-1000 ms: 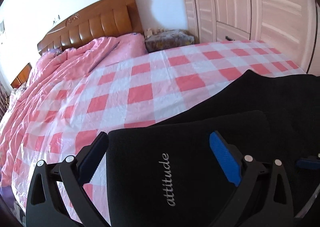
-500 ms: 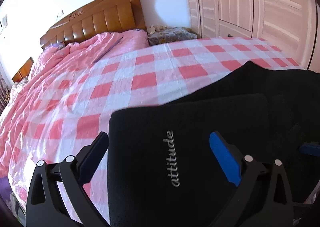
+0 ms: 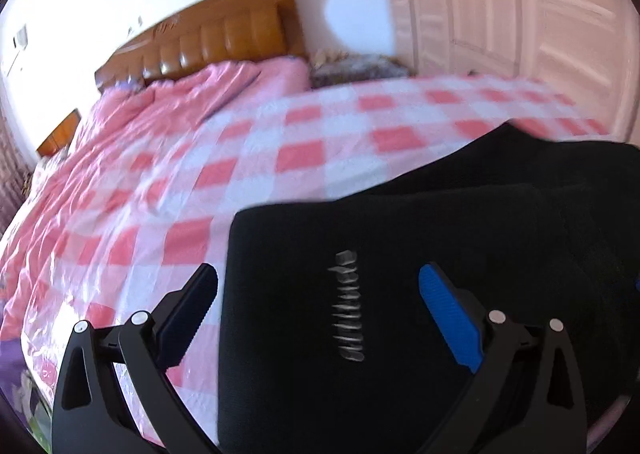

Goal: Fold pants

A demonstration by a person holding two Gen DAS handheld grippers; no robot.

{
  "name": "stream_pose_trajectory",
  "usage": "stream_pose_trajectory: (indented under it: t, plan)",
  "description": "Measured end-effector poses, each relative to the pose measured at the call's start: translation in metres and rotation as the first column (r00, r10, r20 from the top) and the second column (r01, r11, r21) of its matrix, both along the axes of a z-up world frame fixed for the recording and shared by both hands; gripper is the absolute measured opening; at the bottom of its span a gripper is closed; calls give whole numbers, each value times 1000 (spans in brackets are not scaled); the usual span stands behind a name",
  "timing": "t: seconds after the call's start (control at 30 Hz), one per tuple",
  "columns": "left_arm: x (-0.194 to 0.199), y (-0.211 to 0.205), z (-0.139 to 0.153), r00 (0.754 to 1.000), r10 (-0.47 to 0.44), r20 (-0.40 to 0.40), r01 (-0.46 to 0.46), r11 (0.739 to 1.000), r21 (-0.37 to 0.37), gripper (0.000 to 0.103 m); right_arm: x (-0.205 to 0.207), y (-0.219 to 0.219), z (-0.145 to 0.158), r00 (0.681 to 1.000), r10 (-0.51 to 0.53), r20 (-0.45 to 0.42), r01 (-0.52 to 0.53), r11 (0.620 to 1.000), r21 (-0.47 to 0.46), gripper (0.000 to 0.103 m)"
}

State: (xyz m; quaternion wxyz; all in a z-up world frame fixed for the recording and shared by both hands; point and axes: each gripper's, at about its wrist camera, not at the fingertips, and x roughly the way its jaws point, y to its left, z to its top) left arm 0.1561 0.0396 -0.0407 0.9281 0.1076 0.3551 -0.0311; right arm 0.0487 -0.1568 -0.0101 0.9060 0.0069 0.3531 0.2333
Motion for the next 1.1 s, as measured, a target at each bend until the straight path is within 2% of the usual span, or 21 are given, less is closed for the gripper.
stream_pose_trajectory:
  t: [0.1, 0.2, 0.27, 0.33, 0.37, 0.43, 0.53, 0.63, 0.83, 0.93, 1.0, 1.1]
  plan:
    - [-18, -24, 14, 997, -69, 30, 70, 997, -27, 101, -16, -41, 4, 993, -117, -1, 117, 992, 54, 85]
    - [-28, -51, 11, 988, -153, 5, 153, 987, -44, 101, -39, -94, 4, 961, -275, -22, 275, 953, 125, 86]
    - [-32, -71, 0, 979, -202, -14, 201, 979, -15, 101, -59, -128, 2, 923, -384, -35, 384, 909, 160, 87]
    - [-34, -82, -12, 980, -200, -1, 200, 979, 34, 101, -80, -160, -2, 878, -476, -51, 475, 854, 211, 87]
    - [-34, -81, -14, 980, -198, 14, 197, 980, 22, 101, -89, -175, -5, 854, -517, -63, 516, 823, 238, 87]
    - [-29, -73, -16, 982, -189, -15, 189, 981, -33, 102, -102, -204, -14, 807, -579, -118, 585, 756, 295, 87]
    - [-19, -62, -21, 980, -190, -61, 182, 977, -113, 102, -99, -235, -30, 763, -609, -216, 645, 699, 309, 87]
    - [-19, -59, -24, 979, -193, -67, 182, 973, -140, 102, -90, -245, -39, 753, -603, -264, 658, 689, 305, 87]
    - [-20, -57, -25, 978, -195, -66, 183, 970, -160, 102, -65, -251, -40, 749, -597, -288, 662, 691, 290, 88]
    - [-21, -56, -26, 978, -196, -65, 183, 968, -172, 102, -56, -247, -40, 731, -605, -315, 680, 684, 264, 91]
    - [-19, -56, -27, 978, -197, -64, 183, 967, -178, 102, -58, -246, -42, 733, -579, -357, 677, 671, 302, 91]
    - [-19, -55, -27, 978, -198, -62, 184, 965, -187, 102, -67, -252, -48, 741, -530, -412, 670, 627, 398, 91]
